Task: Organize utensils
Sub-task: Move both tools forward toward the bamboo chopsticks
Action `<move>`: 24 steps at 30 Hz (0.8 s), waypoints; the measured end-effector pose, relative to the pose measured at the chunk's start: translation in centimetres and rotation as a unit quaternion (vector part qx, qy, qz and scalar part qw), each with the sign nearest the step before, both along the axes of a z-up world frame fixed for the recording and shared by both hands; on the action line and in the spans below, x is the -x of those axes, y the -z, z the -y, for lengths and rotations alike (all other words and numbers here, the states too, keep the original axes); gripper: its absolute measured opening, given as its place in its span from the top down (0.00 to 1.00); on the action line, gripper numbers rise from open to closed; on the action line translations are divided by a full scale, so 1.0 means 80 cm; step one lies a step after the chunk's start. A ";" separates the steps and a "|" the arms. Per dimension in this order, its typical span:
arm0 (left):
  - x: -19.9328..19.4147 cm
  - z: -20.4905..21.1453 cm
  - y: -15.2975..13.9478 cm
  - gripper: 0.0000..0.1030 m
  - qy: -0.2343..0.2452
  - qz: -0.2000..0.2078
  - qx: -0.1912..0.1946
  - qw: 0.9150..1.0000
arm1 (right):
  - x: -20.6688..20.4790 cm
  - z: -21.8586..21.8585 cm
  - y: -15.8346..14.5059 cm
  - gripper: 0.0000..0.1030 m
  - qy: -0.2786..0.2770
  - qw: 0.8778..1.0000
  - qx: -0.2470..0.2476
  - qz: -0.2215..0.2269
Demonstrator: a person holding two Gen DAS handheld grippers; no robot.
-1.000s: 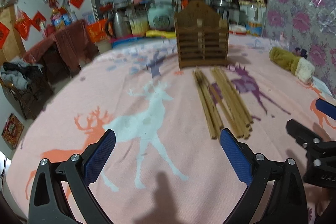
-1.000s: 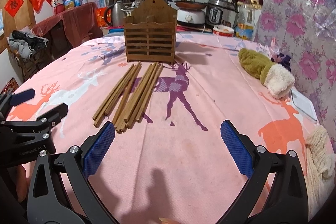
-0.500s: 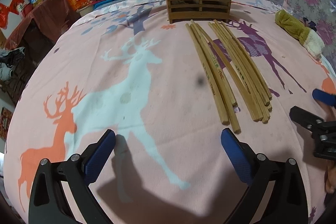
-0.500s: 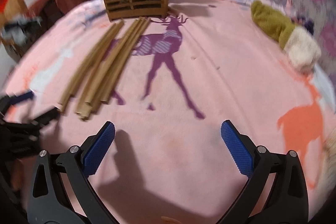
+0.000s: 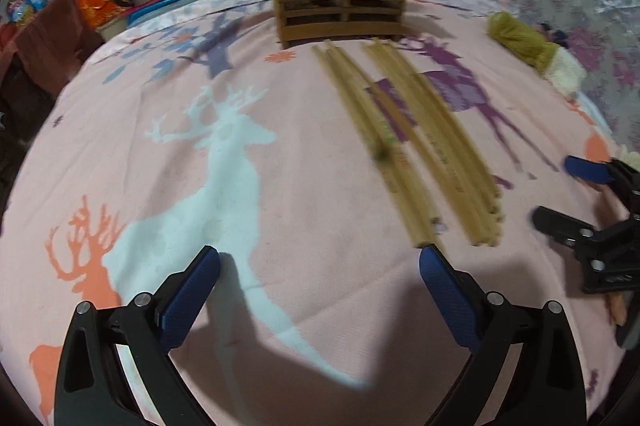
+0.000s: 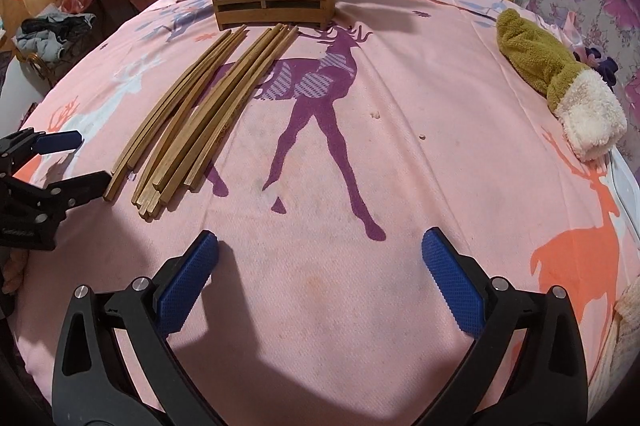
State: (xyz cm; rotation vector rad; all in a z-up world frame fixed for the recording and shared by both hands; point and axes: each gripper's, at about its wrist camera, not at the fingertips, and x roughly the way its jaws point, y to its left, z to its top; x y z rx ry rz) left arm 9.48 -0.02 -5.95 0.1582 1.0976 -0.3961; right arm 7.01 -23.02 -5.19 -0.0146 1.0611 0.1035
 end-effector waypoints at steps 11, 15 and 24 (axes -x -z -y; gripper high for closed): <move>-0.045 0.017 -0.009 0.05 -0.025 -0.050 0.102 0.993 | 0.000 0.000 0.000 0.05 0.000 1.000 -0.001 0.000; -0.073 0.041 0.000 0.05 -0.028 -0.044 0.071 0.996 | 0.000 0.000 0.000 0.05 0.000 1.000 -0.001 0.000; -0.081 0.015 0.010 0.04 -0.043 -0.004 -0.001 0.999 | 0.000 0.000 0.000 0.05 -0.006 1.000 -0.002 0.000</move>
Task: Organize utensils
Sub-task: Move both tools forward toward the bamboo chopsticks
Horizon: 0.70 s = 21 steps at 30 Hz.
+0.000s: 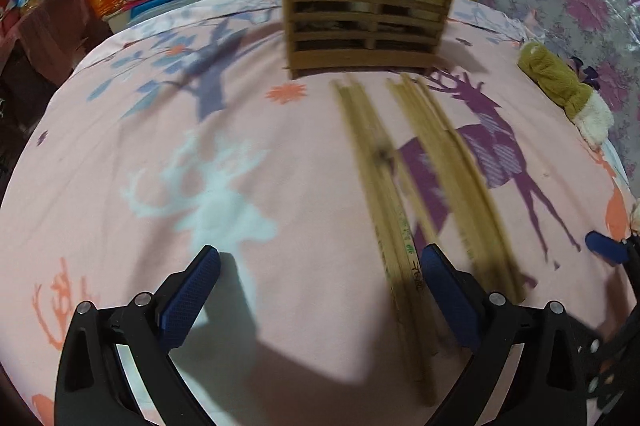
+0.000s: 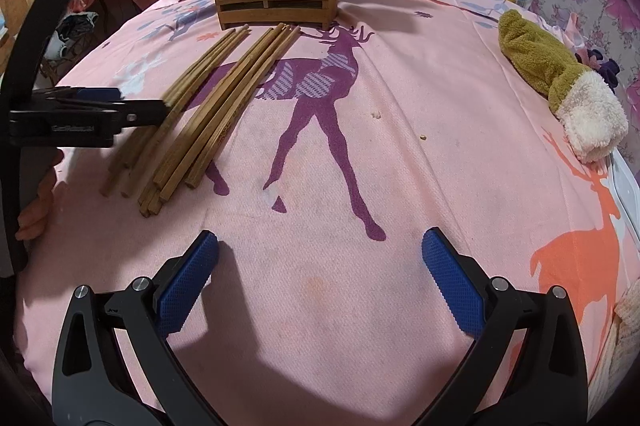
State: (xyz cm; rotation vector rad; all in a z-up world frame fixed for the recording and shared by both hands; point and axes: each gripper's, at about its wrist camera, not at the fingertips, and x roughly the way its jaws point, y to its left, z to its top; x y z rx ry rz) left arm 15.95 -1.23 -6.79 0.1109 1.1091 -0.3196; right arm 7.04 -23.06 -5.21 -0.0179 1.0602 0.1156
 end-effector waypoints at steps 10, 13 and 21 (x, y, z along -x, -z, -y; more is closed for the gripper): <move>0.004 -0.049 -0.005 0.05 -0.037 -0.002 0.022 0.999 | -0.036 -0.019 -0.016 0.05 0.000 1.000 0.012 0.011; 0.006 -0.047 -0.005 0.05 -0.039 0.001 0.014 0.999 | -0.065 -0.038 -0.012 0.05 -0.006 1.000 -0.012 -0.004; 0.010 -0.059 -0.012 0.05 -0.055 0.001 0.032 0.998 | -0.076 0.019 0.000 0.06 0.075 0.997 0.005 -0.004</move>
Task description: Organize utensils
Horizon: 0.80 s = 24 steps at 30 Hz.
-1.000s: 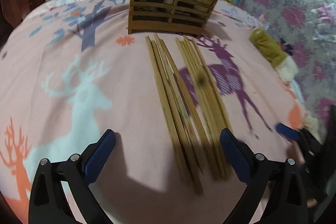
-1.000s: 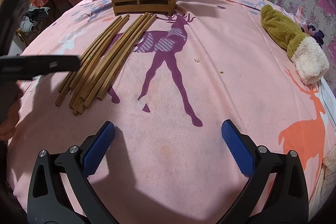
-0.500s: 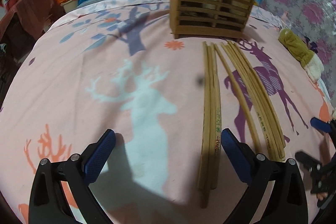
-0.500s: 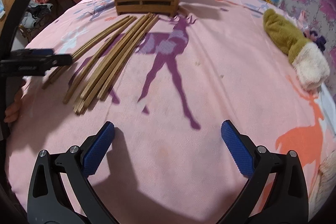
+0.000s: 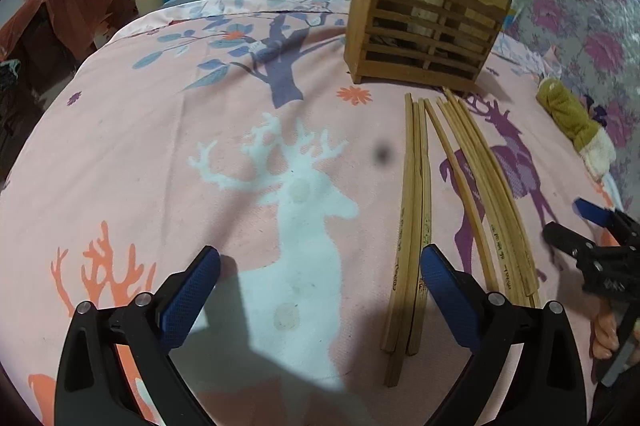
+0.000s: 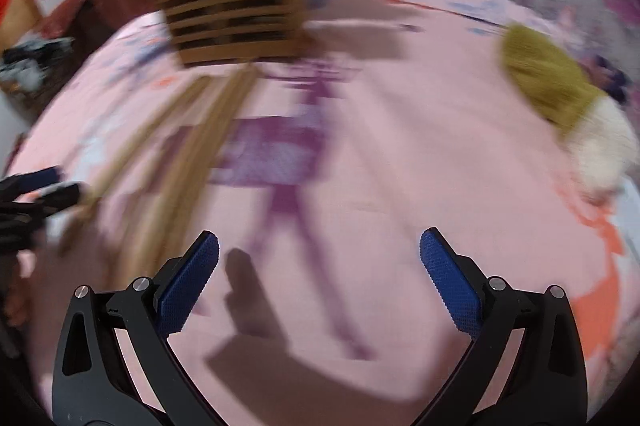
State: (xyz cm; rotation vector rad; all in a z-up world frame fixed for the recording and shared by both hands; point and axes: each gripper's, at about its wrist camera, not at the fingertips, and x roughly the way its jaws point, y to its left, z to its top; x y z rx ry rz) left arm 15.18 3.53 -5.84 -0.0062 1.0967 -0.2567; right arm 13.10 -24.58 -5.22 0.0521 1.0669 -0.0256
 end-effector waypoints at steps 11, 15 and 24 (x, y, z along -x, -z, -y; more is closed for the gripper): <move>-0.001 0.007 0.002 0.05 0.007 -0.003 -0.009 1.000 | -0.011 -0.076 0.003 0.06 -0.095 0.993 -0.075 -0.012; -0.001 0.004 0.001 0.05 0.004 -0.002 -0.004 1.000 | -0.011 -0.028 0.000 0.06 -0.029 0.998 -0.064 0.001; 0.002 -0.006 -0.011 0.05 -0.008 0.015 0.011 1.000 | 0.013 -0.016 -0.018 0.07 -0.033 0.996 -0.069 0.039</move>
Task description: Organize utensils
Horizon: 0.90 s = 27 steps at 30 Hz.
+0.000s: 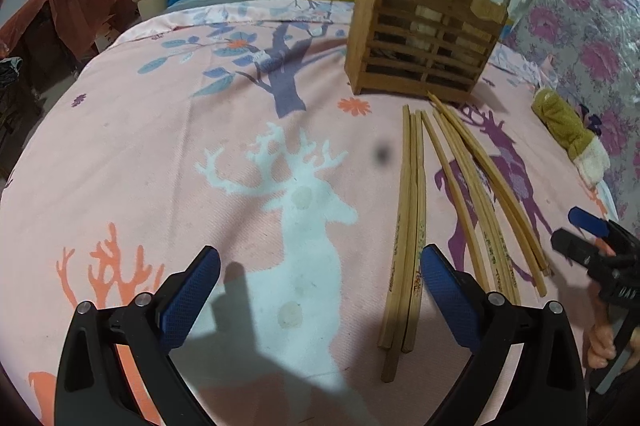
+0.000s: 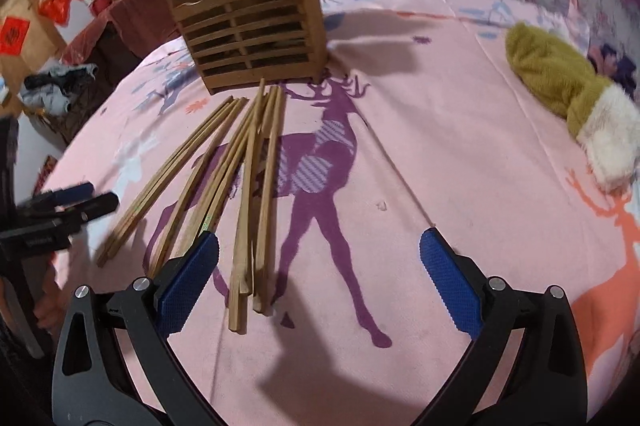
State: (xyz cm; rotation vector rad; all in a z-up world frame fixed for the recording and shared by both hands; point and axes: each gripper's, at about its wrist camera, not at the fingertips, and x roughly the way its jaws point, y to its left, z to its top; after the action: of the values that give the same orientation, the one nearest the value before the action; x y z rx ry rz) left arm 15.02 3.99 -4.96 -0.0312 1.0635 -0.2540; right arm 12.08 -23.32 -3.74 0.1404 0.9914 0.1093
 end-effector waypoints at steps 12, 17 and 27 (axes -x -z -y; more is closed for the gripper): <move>-0.004 0.000 0.006 0.05 0.001 -0.010 -0.003 1.000 | -0.001 -0.027 0.000 0.15 -0.050 0.998 0.041 0.005; -0.005 0.001 0.009 0.05 0.002 -0.014 -0.007 1.000 | -0.007 -0.004 0.013 0.14 0.004 0.996 0.088 -0.015; -0.004 -0.014 0.005 0.05 -0.010 -0.017 0.015 1.000 | -0.015 0.014 0.022 0.06 0.014 0.998 0.045 -0.046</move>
State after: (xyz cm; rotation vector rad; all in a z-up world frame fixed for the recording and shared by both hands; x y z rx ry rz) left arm 15.37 5.12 -5.37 -0.0737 1.0926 -0.2527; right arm 13.27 -24.47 -5.50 0.0778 1.0833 0.0335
